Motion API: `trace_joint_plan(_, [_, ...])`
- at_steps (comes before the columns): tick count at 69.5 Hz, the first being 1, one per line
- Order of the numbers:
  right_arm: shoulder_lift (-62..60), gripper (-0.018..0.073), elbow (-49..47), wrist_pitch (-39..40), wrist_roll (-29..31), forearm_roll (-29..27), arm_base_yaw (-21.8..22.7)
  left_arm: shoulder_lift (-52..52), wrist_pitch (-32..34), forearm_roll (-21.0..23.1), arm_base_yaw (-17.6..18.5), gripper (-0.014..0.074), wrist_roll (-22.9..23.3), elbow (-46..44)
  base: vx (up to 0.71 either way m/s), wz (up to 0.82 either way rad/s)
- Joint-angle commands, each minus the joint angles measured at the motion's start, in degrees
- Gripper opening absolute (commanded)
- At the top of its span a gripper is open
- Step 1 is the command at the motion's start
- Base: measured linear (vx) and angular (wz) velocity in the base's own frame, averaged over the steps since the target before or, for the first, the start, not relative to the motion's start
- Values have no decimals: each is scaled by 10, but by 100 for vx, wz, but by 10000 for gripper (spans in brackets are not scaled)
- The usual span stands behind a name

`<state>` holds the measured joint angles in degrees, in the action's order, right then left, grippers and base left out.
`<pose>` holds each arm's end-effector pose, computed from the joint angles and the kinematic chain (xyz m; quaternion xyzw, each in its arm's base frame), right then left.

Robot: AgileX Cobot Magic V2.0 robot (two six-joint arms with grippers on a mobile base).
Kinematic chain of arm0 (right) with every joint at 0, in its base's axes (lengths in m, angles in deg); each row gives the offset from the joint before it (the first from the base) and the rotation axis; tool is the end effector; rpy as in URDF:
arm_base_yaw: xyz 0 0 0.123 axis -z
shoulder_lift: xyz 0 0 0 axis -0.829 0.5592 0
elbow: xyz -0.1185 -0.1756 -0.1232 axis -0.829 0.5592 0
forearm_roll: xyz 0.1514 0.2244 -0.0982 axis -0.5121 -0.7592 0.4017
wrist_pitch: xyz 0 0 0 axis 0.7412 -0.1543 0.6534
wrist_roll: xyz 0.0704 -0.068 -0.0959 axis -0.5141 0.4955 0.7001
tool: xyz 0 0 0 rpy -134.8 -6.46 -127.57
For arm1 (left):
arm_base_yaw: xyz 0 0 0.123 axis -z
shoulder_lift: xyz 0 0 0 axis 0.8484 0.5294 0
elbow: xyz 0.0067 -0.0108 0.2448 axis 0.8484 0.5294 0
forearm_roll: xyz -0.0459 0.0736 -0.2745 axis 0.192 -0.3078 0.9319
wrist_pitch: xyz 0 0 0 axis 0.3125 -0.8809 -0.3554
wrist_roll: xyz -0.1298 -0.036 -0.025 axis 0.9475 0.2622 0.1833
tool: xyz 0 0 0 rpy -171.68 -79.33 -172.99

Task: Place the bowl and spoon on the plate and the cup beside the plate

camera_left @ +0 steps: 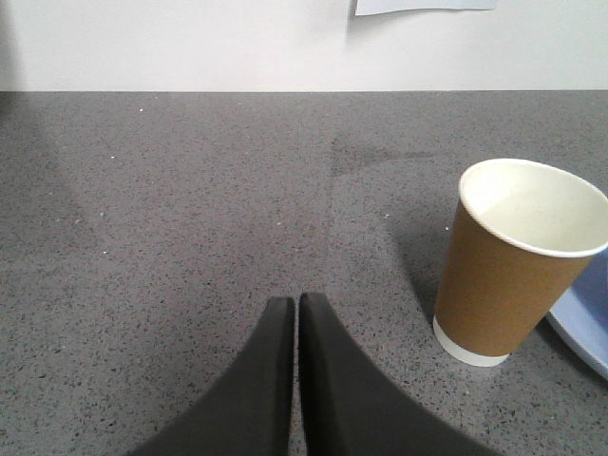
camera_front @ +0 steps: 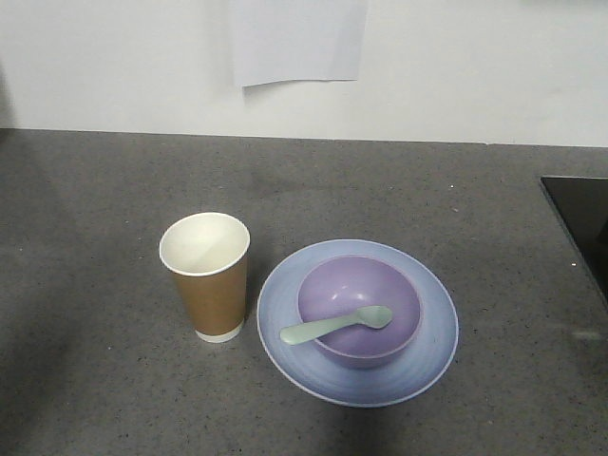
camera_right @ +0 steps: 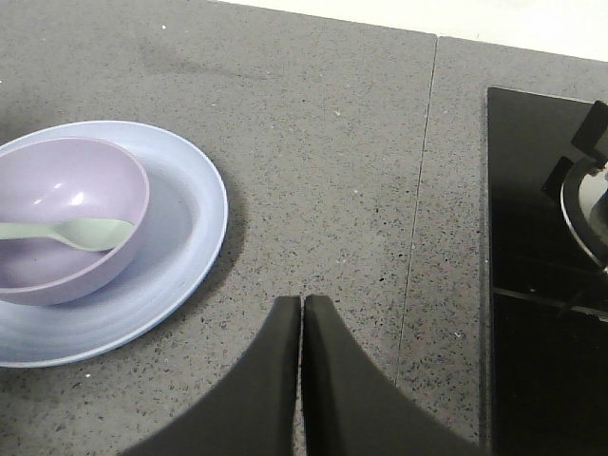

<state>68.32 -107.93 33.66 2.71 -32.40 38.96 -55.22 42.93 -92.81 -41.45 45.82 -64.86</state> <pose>0.1935 0.0356 0.3037 -0.0649 0.8615 0.0158 0.5034 0.2096 -0.0439 0.2853 0.0062 0.8265 -0.0800 0.5572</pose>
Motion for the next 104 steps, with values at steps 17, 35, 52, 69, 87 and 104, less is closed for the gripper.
trace_joint_plan(17, [3,-11,-14,34,0,10,3,4,42,-4,3,-7,7,-14,0,0])
trace_joint_plan(35, [3,-11,-14,34,0,10,3,-10,50,-5,3,-8,5,-9,0,0])
trace_joint_plan(52, [3,-11,-14,34,0,10,3,-81,197,34,-10,-8,-66,113,0,0])
trace_joint_plan(69, [3,-11,-14,35,0,10,3,-173,333,102,-95,-8,-134,249,0,0])
trace_joint_plan(87, [3,-11,-14,35,0,10,3,-252,366,102,-160,-8,-134,327,0,0])
trace_joint_plan(104, [3,-11,-14,35,0,10,3,-303,352,102,-171,-8,-170,335,0,0])
